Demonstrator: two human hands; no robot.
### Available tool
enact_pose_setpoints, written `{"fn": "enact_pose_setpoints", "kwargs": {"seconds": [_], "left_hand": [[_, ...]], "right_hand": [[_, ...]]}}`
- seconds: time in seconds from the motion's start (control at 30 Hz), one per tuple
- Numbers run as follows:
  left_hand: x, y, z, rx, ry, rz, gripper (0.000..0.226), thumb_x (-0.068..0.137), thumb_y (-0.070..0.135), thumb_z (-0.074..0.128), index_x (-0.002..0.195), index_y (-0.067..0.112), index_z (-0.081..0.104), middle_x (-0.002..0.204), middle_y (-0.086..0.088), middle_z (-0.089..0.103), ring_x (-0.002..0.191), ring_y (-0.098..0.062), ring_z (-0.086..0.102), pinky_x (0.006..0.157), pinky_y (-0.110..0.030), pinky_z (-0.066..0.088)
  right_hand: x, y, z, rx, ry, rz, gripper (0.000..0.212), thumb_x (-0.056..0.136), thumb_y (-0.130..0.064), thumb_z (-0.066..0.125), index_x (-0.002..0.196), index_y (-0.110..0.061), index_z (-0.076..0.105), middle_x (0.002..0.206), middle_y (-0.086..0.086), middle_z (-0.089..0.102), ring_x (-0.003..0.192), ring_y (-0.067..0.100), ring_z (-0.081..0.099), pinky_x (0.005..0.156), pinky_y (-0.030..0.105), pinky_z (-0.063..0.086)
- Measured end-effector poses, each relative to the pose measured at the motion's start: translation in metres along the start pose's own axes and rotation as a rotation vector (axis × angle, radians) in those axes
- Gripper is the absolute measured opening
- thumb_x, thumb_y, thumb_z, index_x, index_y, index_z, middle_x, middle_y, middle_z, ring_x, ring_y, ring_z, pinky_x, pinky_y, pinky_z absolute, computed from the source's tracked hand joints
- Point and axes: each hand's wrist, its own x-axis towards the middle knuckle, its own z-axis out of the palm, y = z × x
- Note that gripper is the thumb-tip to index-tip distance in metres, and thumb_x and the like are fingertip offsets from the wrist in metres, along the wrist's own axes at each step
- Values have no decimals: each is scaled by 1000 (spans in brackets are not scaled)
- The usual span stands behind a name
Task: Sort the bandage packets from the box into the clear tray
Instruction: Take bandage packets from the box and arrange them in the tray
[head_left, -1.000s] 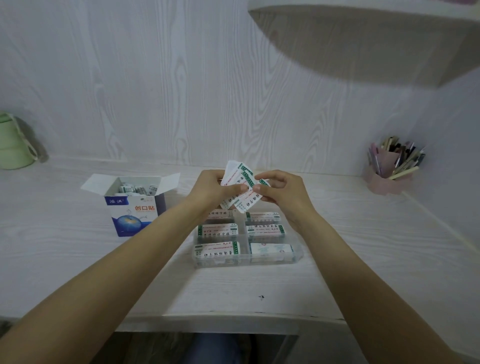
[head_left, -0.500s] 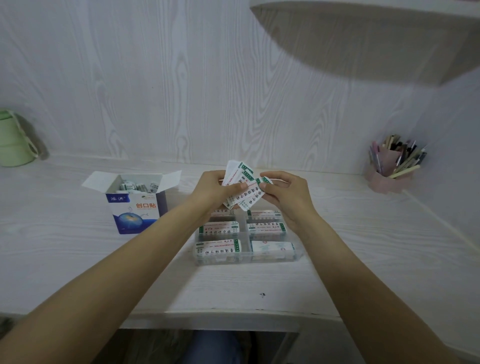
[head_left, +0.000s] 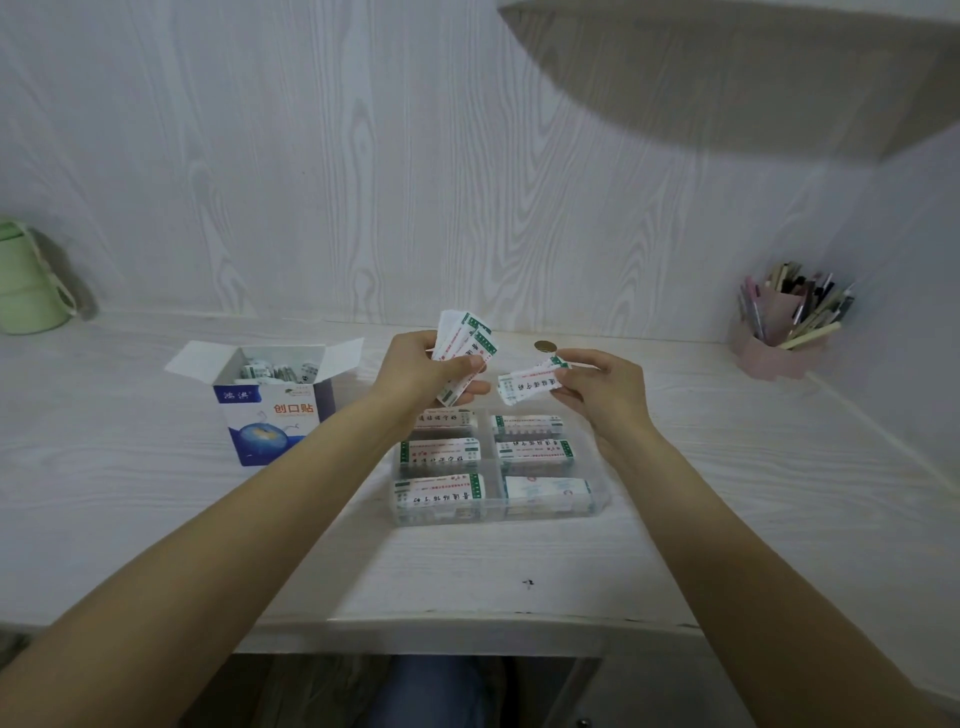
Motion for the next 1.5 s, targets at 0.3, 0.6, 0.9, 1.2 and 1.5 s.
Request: {"fn": "enact_pose_setpoints", "kwargs": {"seconds": [0.3,0.6,0.9,1.2,1.5], "left_hand": [[2,-2,4,30,-16,37,25,85,0,65,110,1,60,89,-9,70,64,-20,72,62,-29,59],[4,-3,3,71,-19,62,23,85,2,67,107,4,61,86,-6,70,66,-21,72,59,-26,59],[0,-2,2,20,-31,40,23,84,0,67,106,1,61,88,-9,69,67,-22,72,62,-28,60],[-10,1,6,-11,-188,73,19,85,13,67,103,7,65,83,-8,74,72,-21,73,58,-20,55],[-6,0,2,117,14,104,8,86,14,68,90,20,66,80,1,70,64,-7,68,56,-20,54]], "right_hand": [[5,12,0,-693,-12,-250,11,86,-3,64,92,-13,64,93,7,62,89,21,61,73,26,52],[3,11,8,-1114,-151,-178,12,86,-23,69,92,-12,69,103,8,68,101,22,62,74,30,47],[10,3,15,-1084,-160,-221,5,83,-18,71,84,-16,74,96,4,69,99,18,57,77,30,48],[-14,-26,24,-199,-273,-107,15,79,-7,74,93,-8,68,77,6,70,59,9,62,54,16,48],[-20,-20,26,-117,-297,-136,28,78,2,72,104,-7,65,81,7,72,71,12,70,64,16,53]]}}
